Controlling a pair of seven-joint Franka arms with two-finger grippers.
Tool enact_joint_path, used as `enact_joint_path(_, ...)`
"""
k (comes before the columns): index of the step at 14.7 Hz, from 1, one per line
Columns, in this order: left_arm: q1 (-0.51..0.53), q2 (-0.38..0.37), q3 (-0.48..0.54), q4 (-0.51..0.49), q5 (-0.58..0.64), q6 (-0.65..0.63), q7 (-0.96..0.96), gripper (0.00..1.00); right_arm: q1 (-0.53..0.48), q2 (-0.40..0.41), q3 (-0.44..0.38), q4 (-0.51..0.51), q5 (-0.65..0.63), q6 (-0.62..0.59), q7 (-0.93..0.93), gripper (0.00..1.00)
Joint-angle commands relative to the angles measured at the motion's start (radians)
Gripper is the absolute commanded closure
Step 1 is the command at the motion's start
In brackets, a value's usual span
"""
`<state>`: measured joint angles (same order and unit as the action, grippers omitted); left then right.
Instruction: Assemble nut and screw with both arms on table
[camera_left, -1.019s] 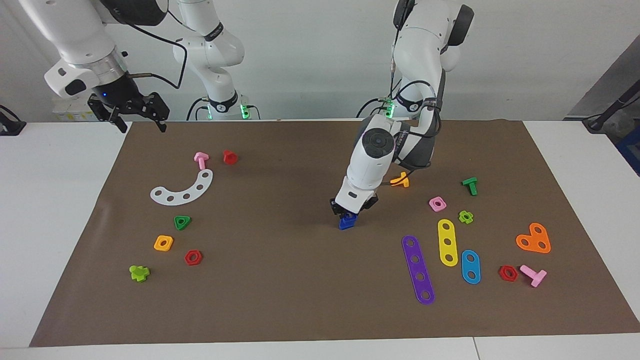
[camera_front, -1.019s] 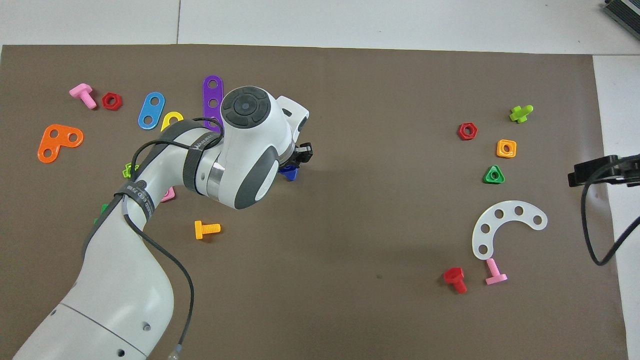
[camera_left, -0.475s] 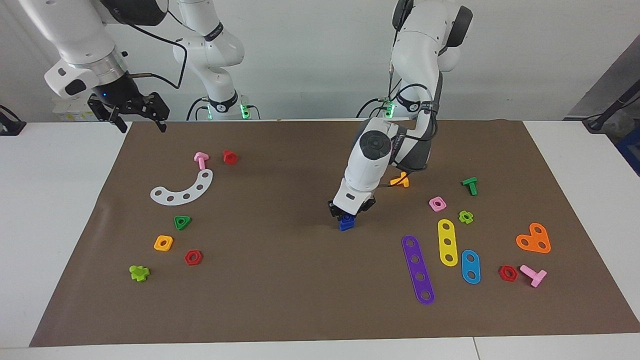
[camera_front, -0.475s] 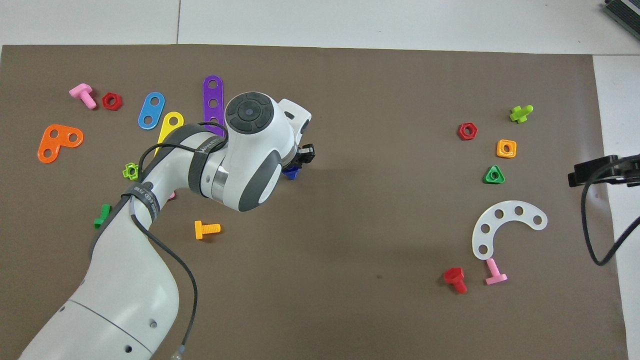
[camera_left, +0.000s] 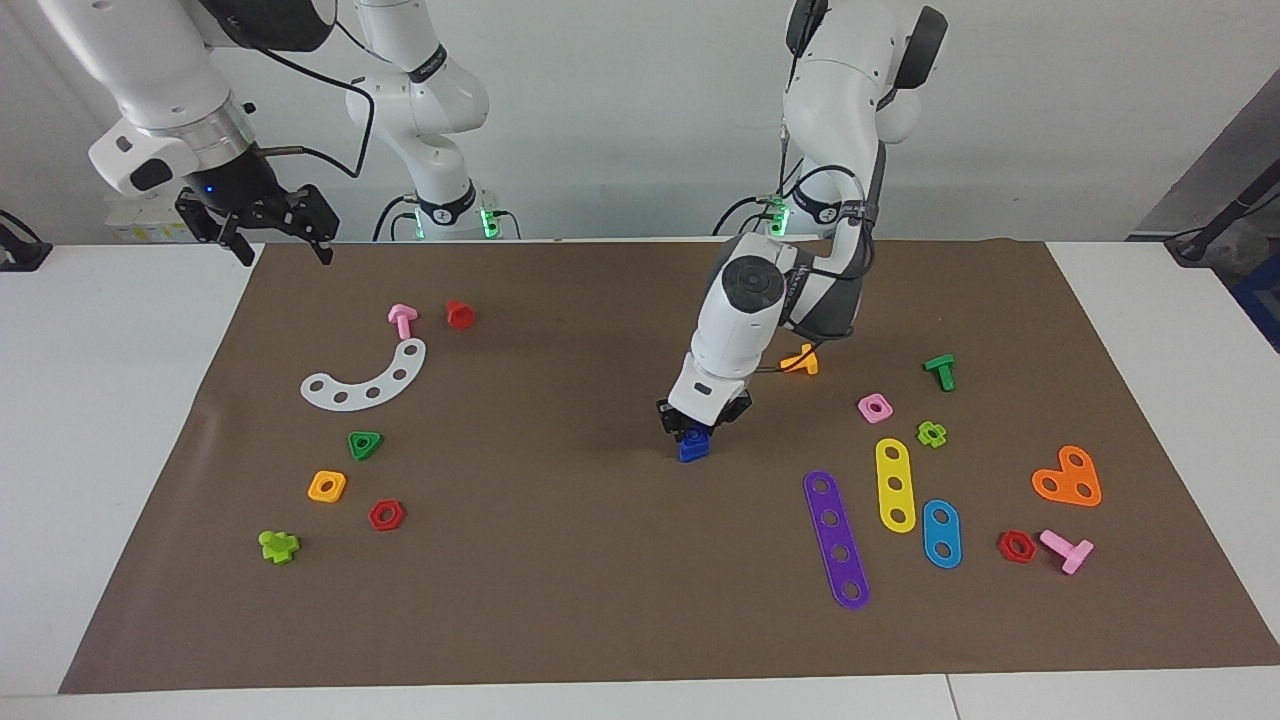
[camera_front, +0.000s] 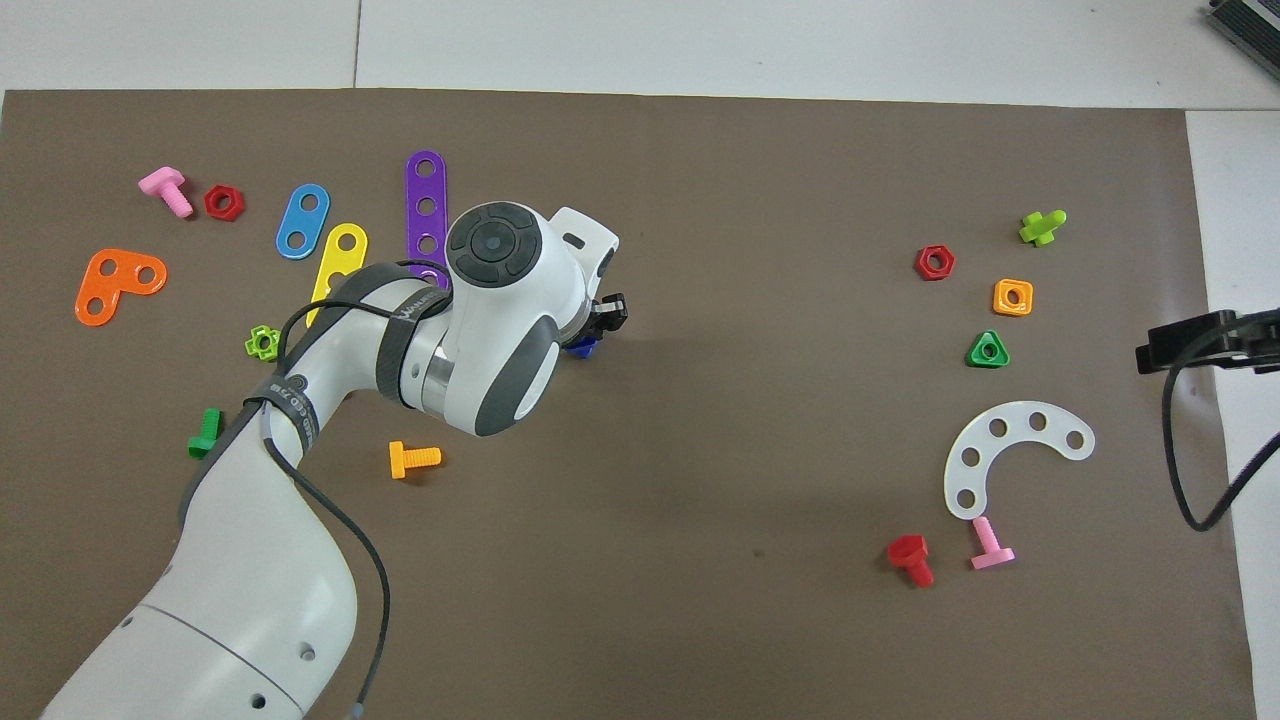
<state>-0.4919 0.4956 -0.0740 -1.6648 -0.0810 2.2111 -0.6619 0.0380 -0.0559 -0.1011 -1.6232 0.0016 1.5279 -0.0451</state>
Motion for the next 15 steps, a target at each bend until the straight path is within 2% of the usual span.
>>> enact_joint_path(1,-0.019,0.0,0.019,-0.047,-0.003,0.05,-0.008,1.0,-0.003,-0.022,0.008,-0.021,-0.005,-0.008,0.018,0.0)
enact_joint_path(6,-0.017,-0.002,0.019,-0.049,-0.003,0.05,-0.007,1.0,-0.003,-0.022,0.009,-0.021,-0.005,-0.008,0.018,0.0)
enact_joint_path(7,-0.017,-0.002,0.019,-0.049,-0.003,0.052,-0.004,0.93,-0.003,-0.022,0.008,-0.021,-0.005,-0.008,0.018,0.0)
enact_joint_path(8,-0.016,-0.002,0.019,-0.047,-0.003,0.05,-0.001,0.62,-0.003,-0.022,0.008,-0.021,-0.005,-0.008,0.018,0.0)
enact_joint_path(11,-0.017,0.0,0.02,-0.04,-0.003,0.047,0.002,0.01,-0.003,-0.022,0.009,-0.021,-0.005,-0.008,0.018,0.0)
enact_joint_path(14,-0.013,0.0,0.02,-0.01,0.013,0.009,0.004,0.0,-0.003,-0.022,0.008,-0.021,-0.005,-0.008,0.018,0.0)
enact_joint_path(15,-0.002,0.004,0.02,0.035,0.03,-0.043,0.004,0.0,-0.003,-0.022,0.008,-0.021,-0.005,-0.008,0.018,0.0)
